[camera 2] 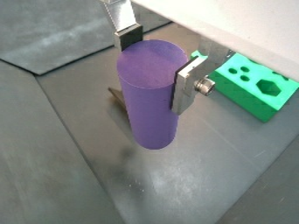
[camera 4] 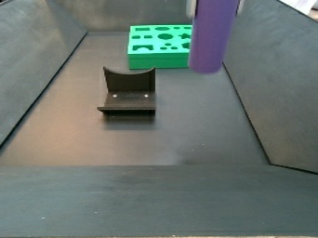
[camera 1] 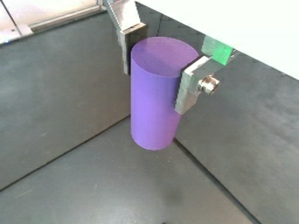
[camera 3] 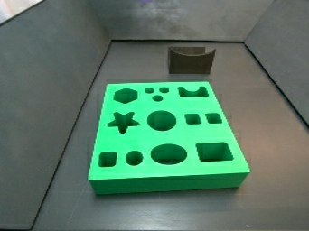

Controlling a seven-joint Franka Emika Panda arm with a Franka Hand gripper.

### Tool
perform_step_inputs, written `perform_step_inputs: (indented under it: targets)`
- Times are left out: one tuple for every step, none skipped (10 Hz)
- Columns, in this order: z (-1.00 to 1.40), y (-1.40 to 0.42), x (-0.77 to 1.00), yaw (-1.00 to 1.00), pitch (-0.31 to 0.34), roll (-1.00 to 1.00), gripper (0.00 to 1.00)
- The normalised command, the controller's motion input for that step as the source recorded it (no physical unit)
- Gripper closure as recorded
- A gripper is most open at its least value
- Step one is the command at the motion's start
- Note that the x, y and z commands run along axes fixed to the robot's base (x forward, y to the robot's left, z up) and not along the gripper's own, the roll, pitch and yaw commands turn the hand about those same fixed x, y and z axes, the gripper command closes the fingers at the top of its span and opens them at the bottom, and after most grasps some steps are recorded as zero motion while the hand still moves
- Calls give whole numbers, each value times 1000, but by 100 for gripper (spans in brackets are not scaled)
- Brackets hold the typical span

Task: Pick up the round object. Move up. Move to above the board. Insert the round object.
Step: Move to above the board.

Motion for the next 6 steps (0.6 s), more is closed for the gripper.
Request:
perform_step_inputs:
  targets:
    - [906, -30, 54, 21, 94, 73, 100]
    - [756, -24, 33, 21, 93, 76, 100]
    - [555, -21, 18, 22, 88, 75, 100]
    - [407, -17, 12, 23, 83, 68, 100]
    - [252, -14, 10, 22, 85, 61, 100]
    - [64, -1000, 37, -685, 193, 71, 100]
